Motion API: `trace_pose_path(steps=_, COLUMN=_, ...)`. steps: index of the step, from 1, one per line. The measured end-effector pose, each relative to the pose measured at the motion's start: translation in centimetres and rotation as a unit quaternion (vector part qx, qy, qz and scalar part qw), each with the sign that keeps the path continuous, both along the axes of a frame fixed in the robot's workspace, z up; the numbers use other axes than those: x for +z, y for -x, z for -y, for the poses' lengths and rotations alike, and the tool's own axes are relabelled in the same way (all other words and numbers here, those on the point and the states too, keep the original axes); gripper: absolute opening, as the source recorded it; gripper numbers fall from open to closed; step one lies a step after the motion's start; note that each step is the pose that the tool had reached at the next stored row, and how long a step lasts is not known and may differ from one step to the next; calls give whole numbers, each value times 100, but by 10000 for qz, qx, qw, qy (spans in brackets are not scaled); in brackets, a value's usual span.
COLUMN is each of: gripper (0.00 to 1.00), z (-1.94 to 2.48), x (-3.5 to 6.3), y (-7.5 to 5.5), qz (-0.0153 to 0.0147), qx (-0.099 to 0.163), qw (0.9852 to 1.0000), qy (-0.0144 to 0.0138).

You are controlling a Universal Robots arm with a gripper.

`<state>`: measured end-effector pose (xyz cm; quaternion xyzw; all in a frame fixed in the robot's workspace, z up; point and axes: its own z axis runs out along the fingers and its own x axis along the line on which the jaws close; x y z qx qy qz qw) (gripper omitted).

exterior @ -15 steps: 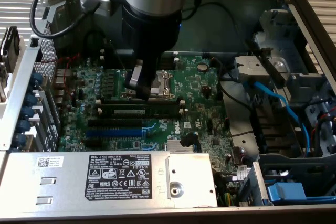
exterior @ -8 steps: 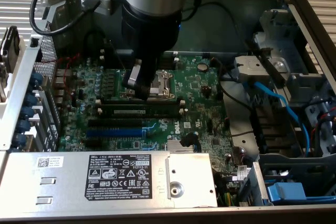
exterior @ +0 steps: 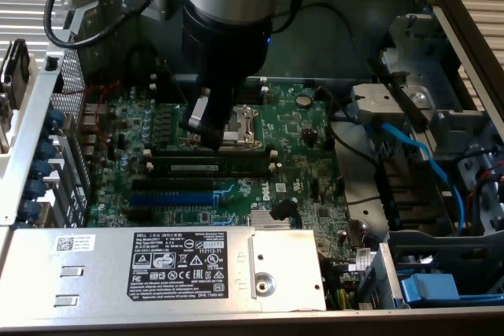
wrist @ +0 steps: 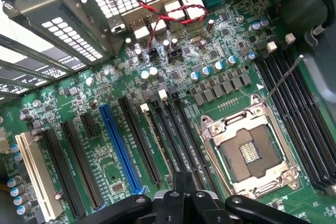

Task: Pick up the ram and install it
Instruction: 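Press down the ram until it locks into place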

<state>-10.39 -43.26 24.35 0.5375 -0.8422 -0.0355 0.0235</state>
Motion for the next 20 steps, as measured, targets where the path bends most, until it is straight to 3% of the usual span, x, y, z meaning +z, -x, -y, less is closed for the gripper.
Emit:
trace_pose_path(steps=12, gripper=10, z=0, x=0, y=-1, qz=-73, qx=-194, qw=9998, qy=0)
trace_pose_path(steps=20, gripper=10, z=0, x=-1, y=-2, qz=-102, qx=-356, qw=9993, qy=-1)
